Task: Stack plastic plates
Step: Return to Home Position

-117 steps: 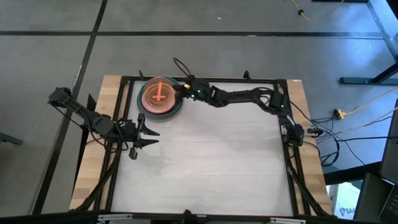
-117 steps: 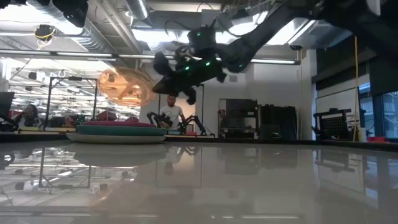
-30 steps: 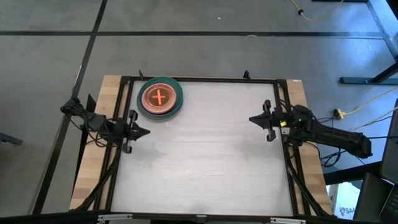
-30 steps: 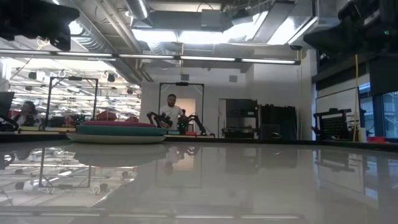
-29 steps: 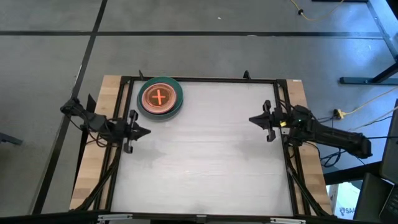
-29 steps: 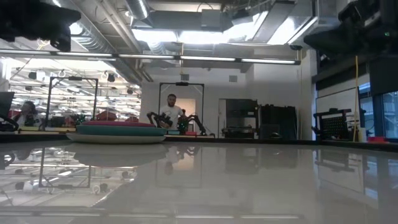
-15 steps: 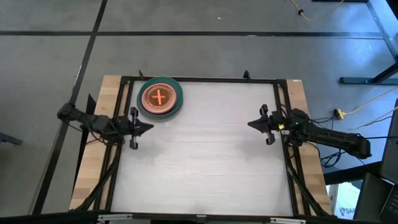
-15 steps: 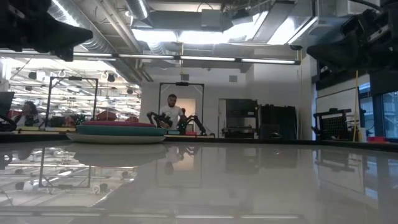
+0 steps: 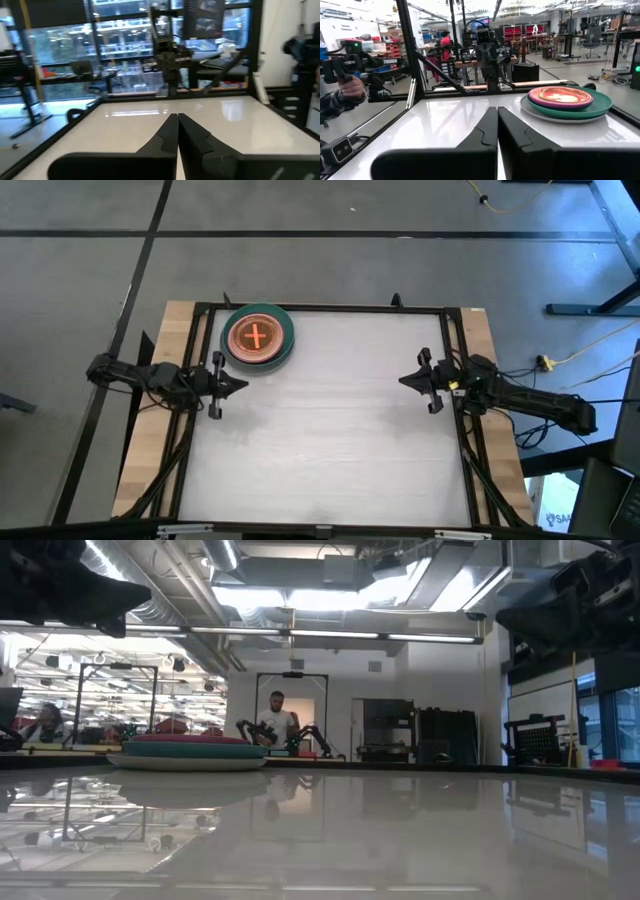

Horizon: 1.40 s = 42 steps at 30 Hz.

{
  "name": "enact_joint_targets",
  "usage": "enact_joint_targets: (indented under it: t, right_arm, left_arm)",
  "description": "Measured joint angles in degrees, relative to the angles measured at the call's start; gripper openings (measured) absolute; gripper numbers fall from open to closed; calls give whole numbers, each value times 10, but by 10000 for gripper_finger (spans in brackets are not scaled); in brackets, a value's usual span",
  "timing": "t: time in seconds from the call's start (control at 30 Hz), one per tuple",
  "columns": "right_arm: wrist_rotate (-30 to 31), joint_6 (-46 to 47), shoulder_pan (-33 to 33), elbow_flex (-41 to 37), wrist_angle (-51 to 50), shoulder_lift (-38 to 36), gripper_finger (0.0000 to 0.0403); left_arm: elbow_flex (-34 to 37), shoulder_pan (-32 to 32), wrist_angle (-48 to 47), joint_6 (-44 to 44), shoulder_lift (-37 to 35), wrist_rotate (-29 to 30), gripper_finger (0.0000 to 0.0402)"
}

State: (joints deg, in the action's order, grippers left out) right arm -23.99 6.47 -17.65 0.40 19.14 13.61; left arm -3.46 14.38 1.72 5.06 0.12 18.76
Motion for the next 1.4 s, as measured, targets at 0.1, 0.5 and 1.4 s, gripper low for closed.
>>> enact_joint_targets:
  t: [0.1, 0.5, 1.4]
  right_arm:
    - [0, -3, 0, 0, 5, 0, 1]
    - [176, 23, 0, 0, -59, -44, 1]
    - [244, -4, 92, 0, -182, -134, 1]
  left_arm:
    - [0, -18, 5, -5, 0, -13, 0]
    - [0, -25, 16, -22, 0, 30, 0]
    - [30, -73, 11, -26, 1, -73, 0]
